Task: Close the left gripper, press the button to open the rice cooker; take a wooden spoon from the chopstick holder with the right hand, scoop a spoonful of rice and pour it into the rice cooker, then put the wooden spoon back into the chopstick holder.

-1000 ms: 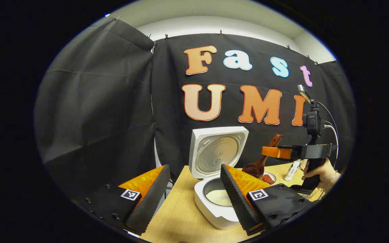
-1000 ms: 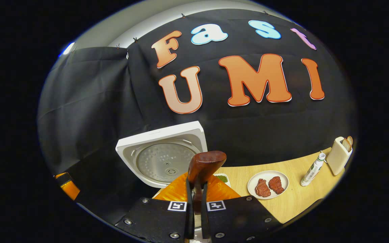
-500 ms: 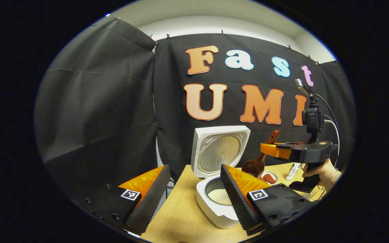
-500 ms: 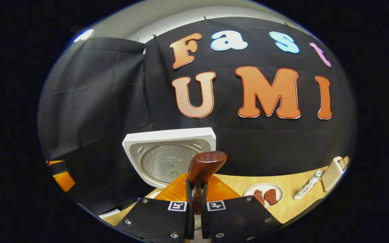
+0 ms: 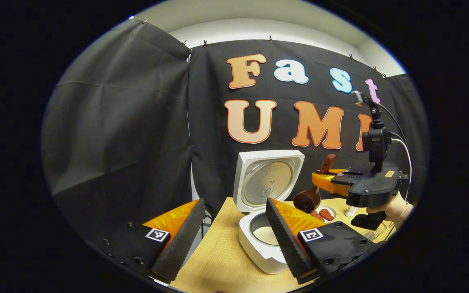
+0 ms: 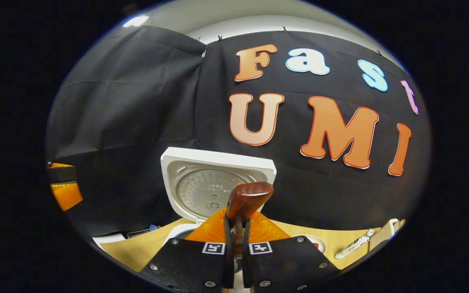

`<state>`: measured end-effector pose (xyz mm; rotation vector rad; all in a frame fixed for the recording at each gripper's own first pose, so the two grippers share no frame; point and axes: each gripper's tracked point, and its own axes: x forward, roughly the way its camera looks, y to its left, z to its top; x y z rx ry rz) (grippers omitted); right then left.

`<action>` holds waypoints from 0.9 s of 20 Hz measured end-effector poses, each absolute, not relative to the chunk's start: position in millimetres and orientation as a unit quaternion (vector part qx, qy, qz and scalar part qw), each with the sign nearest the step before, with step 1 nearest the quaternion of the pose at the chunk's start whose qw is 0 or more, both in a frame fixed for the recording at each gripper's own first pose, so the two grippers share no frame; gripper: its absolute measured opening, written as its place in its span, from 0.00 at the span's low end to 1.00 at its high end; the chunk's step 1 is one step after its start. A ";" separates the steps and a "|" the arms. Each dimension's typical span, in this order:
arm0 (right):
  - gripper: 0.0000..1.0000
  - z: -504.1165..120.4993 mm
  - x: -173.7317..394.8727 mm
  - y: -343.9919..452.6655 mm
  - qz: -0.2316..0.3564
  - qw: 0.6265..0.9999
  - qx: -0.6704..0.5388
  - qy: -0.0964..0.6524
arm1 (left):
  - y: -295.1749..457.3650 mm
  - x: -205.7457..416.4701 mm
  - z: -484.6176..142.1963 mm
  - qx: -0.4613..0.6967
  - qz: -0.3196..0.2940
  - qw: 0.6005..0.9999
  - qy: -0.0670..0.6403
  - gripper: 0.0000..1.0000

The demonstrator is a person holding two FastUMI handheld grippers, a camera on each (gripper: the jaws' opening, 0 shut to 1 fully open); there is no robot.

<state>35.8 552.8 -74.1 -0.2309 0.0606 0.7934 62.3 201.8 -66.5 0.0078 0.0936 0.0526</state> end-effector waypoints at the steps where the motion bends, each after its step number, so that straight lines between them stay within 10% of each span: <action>1: 0.07 -74.5 34.8 554.1 0.388 0.914 -0.117 0.027 | 202.6 61.8 -67.4 0.004 0.028 0.998 0.047 1.00; 18: 0.07 -63.7 51.5 451.3 0.361 0.930 -0.005 0.075 | 170.9 48.8 -55.8 -0.005 0.037 0.999 0.036 1.00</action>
